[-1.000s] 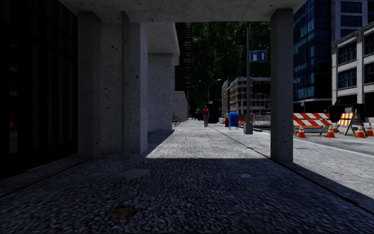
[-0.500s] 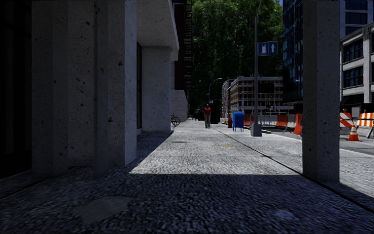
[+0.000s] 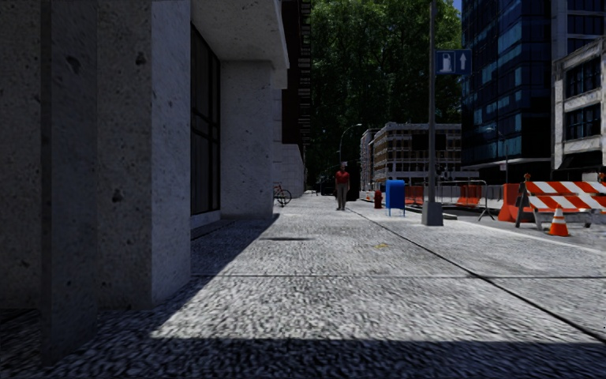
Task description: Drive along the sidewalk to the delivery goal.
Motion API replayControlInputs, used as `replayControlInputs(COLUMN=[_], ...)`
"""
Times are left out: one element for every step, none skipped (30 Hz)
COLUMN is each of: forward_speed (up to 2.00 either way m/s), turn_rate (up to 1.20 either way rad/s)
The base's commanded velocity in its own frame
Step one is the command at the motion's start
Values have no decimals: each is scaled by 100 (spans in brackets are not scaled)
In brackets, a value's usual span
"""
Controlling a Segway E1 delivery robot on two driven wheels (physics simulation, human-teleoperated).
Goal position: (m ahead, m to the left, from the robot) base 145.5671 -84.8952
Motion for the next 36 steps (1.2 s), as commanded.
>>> replayControlInputs(forward_speed=[200, 200, 200, 200, 200, 200, 200, 200, 200, 200, 200, 200, 200, 200, 200, 200, 200, 200, 200, 200, 200, 200, 200, 200, 200, 200, 200, 200, 200, 200, 200, 200, 200, 200, 200, 200], turn_rate=[0, 0, 0, 0, 0, 0, 0, 0, 0, 0, 0, 0, 0, 0, 0, 0, 0, 0, 0, 0, 0, 0, 0, 0, 0, 0, 0, 0, 0, 0, 0, 0, 0, 0, 0, 0])
